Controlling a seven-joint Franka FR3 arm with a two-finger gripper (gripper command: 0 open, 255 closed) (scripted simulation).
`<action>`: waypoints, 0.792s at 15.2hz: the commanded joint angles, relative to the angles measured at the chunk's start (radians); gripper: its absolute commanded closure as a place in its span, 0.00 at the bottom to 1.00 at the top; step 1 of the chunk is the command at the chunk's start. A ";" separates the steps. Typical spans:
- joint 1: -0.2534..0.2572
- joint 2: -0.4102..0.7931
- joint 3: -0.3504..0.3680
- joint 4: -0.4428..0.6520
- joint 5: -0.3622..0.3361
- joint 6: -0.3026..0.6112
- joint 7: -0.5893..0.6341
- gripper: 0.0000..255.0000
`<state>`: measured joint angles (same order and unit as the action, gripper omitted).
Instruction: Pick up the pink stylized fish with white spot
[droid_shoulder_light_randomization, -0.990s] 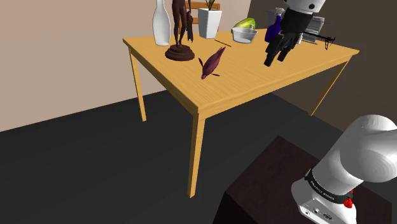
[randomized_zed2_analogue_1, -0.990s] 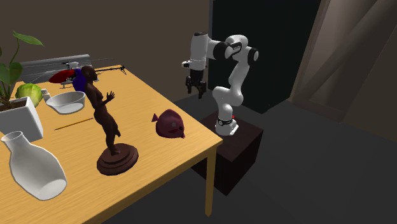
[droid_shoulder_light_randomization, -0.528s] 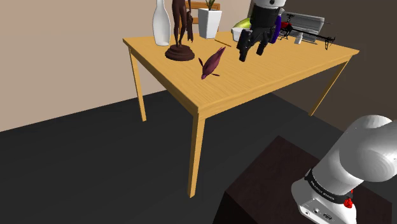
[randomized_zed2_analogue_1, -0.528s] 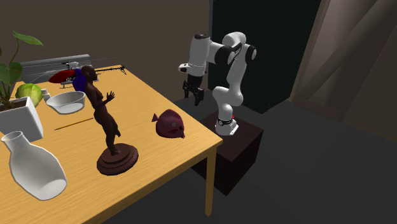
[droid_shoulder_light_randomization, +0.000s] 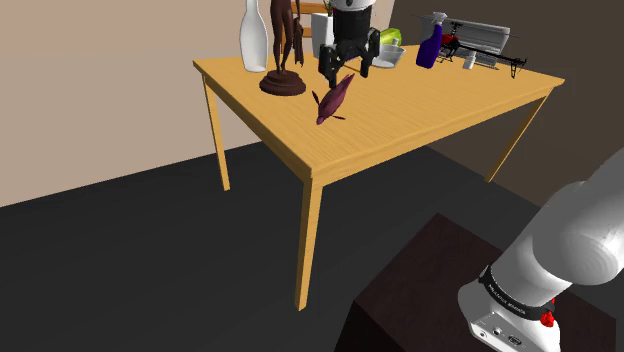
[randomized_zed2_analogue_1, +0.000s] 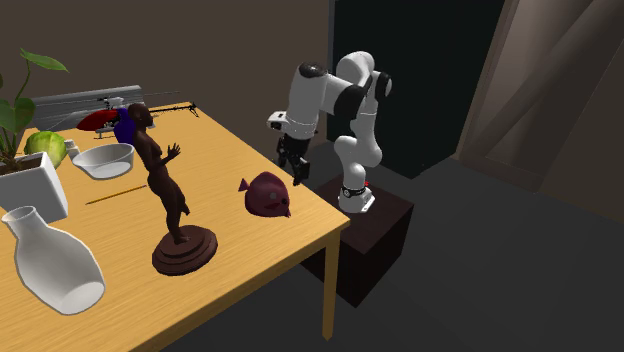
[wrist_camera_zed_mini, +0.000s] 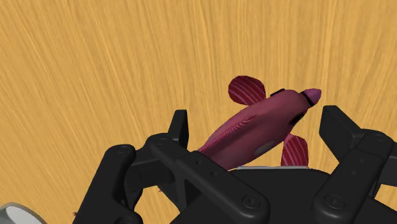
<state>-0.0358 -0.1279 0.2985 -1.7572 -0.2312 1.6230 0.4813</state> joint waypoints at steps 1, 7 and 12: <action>0.008 0.105 0.029 0.112 -0.057 -0.045 0.061 0.00; 0.085 0.396 0.059 0.445 -0.215 -0.190 0.177 0.00; 0.074 0.378 0.057 0.354 -0.206 -0.118 0.197 0.00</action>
<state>0.0385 0.2495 0.3556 -1.3913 -0.4375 1.4925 0.6731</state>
